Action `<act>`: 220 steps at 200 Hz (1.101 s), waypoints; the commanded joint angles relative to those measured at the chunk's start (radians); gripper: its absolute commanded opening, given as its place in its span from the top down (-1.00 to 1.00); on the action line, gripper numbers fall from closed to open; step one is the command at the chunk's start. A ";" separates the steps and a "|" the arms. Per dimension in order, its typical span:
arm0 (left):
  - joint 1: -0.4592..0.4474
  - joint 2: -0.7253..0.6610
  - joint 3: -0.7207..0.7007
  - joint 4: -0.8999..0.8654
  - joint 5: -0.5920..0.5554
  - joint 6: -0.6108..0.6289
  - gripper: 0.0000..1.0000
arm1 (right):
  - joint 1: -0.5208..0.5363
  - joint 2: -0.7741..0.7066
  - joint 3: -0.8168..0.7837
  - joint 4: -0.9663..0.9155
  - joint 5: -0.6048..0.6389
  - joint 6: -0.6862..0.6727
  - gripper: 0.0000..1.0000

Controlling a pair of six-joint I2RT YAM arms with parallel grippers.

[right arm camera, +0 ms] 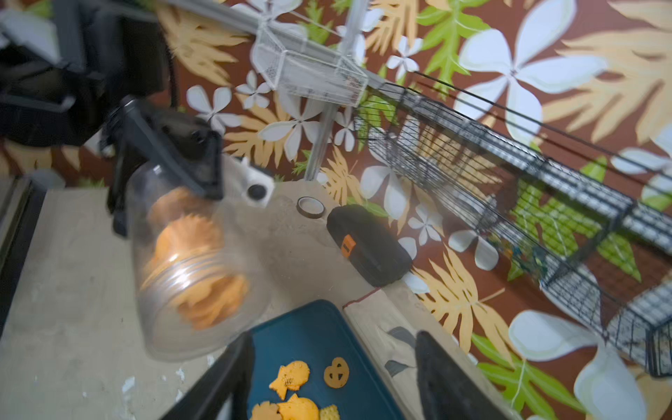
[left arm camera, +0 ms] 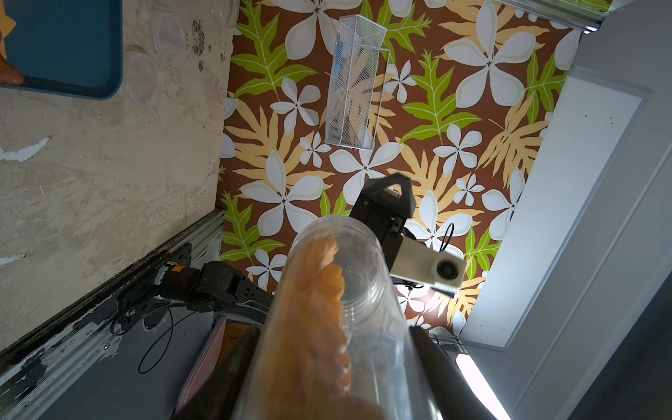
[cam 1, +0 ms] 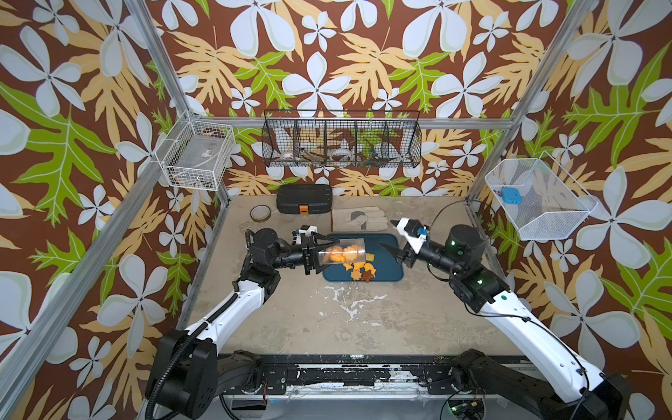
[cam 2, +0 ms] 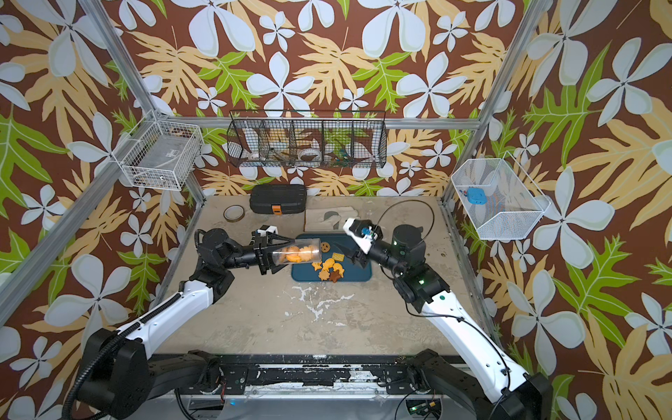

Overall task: Pour the cookies out of the jar
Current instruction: Unscrew the lid from the jar.

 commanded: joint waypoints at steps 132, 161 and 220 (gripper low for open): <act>0.001 -0.029 0.007 0.129 -0.024 -0.007 0.00 | 0.022 0.300 0.209 -0.186 -0.632 0.997 -0.97; 0.001 -0.036 -0.004 0.129 -0.024 -0.008 0.00 | 0.035 0.312 0.201 -0.106 -0.647 1.045 -0.92; 0.001 -0.034 -0.007 0.134 -0.025 -0.010 0.00 | 0.052 0.337 0.205 -0.075 -0.686 1.054 -0.59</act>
